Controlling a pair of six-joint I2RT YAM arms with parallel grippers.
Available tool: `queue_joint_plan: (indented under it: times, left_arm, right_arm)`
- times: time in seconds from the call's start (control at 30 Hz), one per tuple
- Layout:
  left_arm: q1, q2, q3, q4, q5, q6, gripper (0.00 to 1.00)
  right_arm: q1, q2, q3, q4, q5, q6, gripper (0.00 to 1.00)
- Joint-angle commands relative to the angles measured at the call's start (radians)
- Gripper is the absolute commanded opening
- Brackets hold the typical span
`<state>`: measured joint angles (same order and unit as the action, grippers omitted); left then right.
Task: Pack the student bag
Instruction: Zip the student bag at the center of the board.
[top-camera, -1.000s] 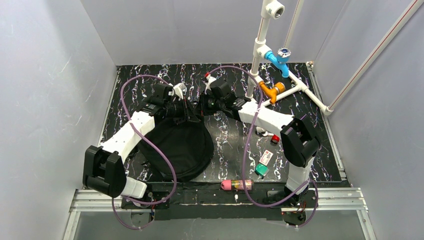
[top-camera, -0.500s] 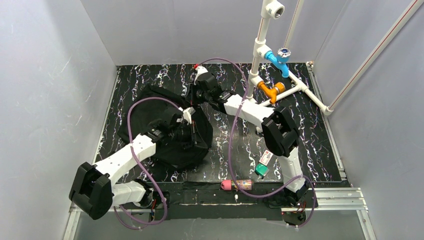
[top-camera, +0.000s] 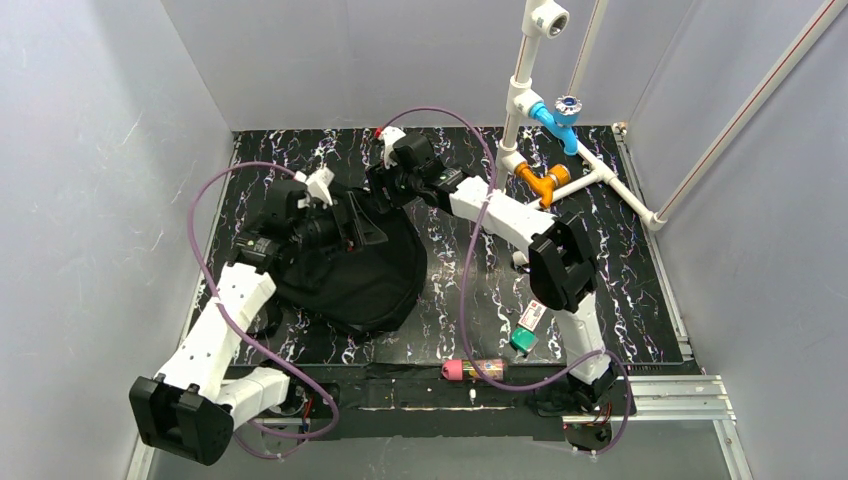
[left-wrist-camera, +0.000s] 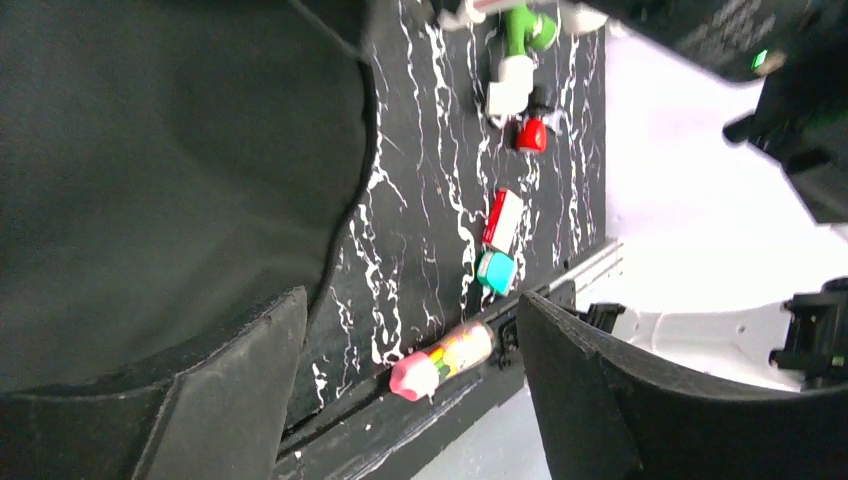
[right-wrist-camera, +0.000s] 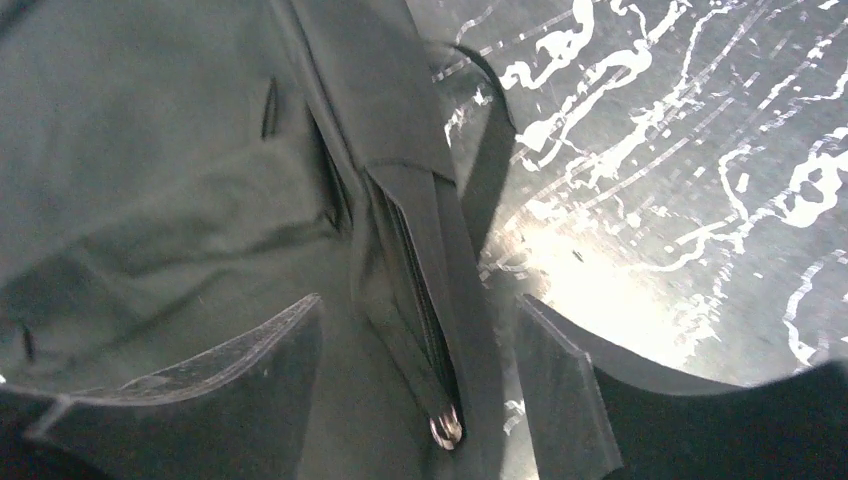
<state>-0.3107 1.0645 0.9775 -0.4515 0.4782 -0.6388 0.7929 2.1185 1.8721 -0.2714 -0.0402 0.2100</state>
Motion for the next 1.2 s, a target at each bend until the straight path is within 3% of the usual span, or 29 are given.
queue_joint_plan:
  times: [0.0,0.17,0.33,0.37,0.43,0.47,0.67,0.87,0.97,1.03,1.17]
  left_arm:
    - [0.077,0.006,0.063,-0.132,0.011,0.085,0.78]
    - [0.119,-0.019,0.067,-0.136,-0.044,0.071,0.86]
    - [0.132,-0.008,0.08,-0.145,-0.068,0.046,0.94]
    - [0.133,-0.01,0.079,-0.145,-0.08,0.041,0.94]
    - [0.138,-0.013,0.078,-0.139,-0.093,0.035,0.94]
    - [0.139,-0.014,0.078,-0.134,-0.092,0.033,0.94]
    - [0.145,0.003,0.066,-0.12,-0.069,0.026,0.93]
    - [0.151,0.005,0.044,-0.104,-0.045,0.022,0.93]
    - [0.154,0.001,0.042,-0.104,-0.043,0.029,0.93]
    - [0.157,-0.003,0.04,-0.104,-0.043,0.03,0.93]
    - [0.165,-0.007,0.03,-0.104,-0.048,0.028,0.93]
  right_arm:
    - [0.005,-0.126,-0.07,-0.034,0.01,-0.271,0.79]
    - [0.006,-0.249,-0.238,0.151,-0.051,-0.451,0.86]
    - [0.021,-0.291,-0.38,0.32,-0.147,-0.669,0.8]
    - [0.027,-0.292,-0.399,0.347,-0.148,-0.692,0.74]
    - [0.029,-0.274,-0.388,0.369,-0.163,-0.699,0.47]
    - [0.029,-0.258,-0.358,0.349,-0.174,-0.701,0.39]
    - [0.037,-0.179,-0.266,0.297,-0.203,-0.723,0.39]
    - [0.038,-0.121,-0.247,0.297,-0.145,-0.745,0.52]
    - [0.043,-0.102,-0.248,0.316,-0.056,-0.752,0.53]
    - [0.045,-0.088,-0.246,0.326,0.012,-0.76,0.5]
    - [0.048,-0.077,-0.248,0.35,0.103,-0.747,0.27]
